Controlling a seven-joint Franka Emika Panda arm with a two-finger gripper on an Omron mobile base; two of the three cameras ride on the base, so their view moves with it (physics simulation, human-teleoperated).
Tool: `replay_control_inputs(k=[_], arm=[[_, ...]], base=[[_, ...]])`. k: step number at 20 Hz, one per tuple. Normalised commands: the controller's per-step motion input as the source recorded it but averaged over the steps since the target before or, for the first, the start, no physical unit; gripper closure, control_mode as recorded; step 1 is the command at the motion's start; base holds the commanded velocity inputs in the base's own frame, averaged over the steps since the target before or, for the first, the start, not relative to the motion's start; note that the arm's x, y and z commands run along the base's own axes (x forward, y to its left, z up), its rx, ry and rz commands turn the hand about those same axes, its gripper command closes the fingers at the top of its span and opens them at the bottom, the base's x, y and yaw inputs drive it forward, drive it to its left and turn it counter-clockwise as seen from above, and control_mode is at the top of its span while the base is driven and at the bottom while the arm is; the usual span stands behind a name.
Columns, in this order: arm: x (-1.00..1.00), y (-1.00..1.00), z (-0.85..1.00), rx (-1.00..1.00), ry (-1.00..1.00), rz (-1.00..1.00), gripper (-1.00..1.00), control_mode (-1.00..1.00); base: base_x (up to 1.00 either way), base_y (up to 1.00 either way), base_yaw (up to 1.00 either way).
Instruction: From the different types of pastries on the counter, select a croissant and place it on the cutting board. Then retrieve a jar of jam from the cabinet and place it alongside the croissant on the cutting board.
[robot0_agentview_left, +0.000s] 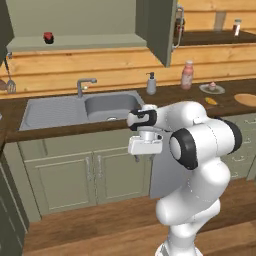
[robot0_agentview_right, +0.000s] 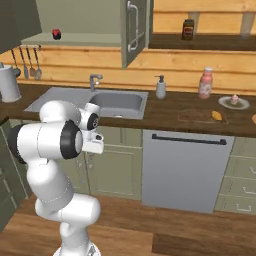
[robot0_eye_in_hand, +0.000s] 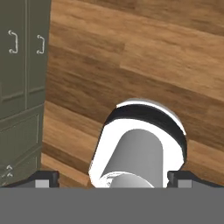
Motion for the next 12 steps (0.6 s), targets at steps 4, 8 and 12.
replay_control_inputs(k=[4,8,12], arm=[[0.0,0.0,0.0,0.0,0.0,0.0,-1.0,1.0],[0.0,0.0,0.0,0.0,0.0,0.0,-1.0,1.0],[0.0,0.0,0.0,0.0,0.0,0.0,-1.0,1.0]], base=[[-0.04,0.96,-0.07],[0.13,0.85,-0.04],[0.8,0.22,0.04]])
